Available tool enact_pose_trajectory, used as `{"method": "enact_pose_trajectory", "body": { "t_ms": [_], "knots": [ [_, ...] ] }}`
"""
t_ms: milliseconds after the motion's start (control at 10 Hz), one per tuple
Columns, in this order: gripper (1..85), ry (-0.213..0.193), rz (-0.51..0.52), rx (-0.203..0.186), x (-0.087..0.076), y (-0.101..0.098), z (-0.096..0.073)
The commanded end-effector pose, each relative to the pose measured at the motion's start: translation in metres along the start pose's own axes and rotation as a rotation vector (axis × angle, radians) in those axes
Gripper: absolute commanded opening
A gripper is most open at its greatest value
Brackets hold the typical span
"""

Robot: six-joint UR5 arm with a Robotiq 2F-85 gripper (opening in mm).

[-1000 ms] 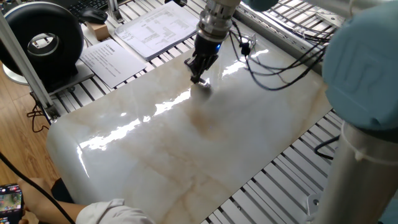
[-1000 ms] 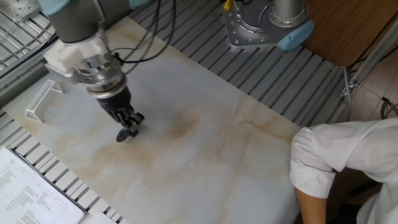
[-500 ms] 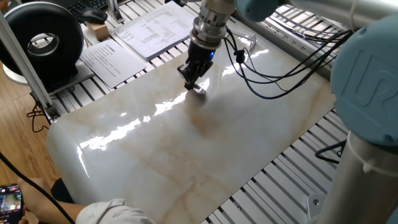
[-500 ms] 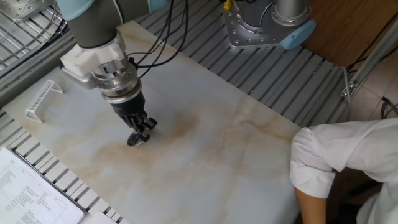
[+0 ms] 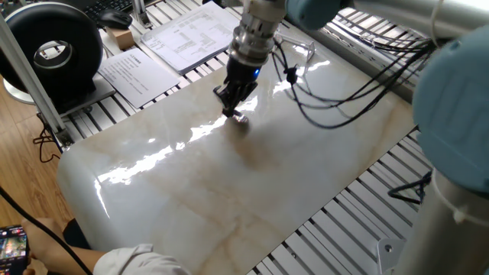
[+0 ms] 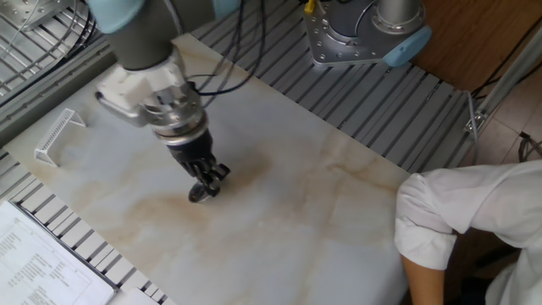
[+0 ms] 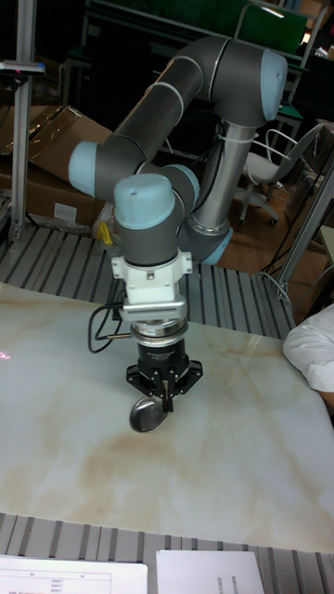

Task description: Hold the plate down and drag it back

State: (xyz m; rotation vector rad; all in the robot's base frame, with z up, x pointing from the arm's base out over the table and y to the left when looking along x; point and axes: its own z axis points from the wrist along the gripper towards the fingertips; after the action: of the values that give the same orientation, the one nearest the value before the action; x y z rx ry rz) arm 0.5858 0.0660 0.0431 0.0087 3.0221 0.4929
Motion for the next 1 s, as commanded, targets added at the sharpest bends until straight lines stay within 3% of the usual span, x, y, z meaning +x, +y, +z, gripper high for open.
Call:
{"method": "enact_pose_trajectory", "body": {
  "t_ms": [0, 200, 300, 500, 600, 800, 900],
  "knots": [
    [1.0, -0.015, 0.018, 0.02, 0.005, 0.014, 0.004],
    [1.0, 0.041, -0.034, -0.019, 0.02, 0.024, 0.004],
    [1.0, 0.035, -0.028, -0.025, 0.019, 0.026, 0.005],
    [1.0, 0.016, -0.006, 0.019, 0.024, 0.029, 0.017],
    [8.7, 0.002, -0.021, 0.025, 0.02, 0.029, 0.02],
    [11.7, 0.001, -0.027, 0.045, 0.017, 0.024, 0.023],
    [18.7, 0.003, -0.034, 0.056, 0.017, 0.025, 0.021]
  ]
}}
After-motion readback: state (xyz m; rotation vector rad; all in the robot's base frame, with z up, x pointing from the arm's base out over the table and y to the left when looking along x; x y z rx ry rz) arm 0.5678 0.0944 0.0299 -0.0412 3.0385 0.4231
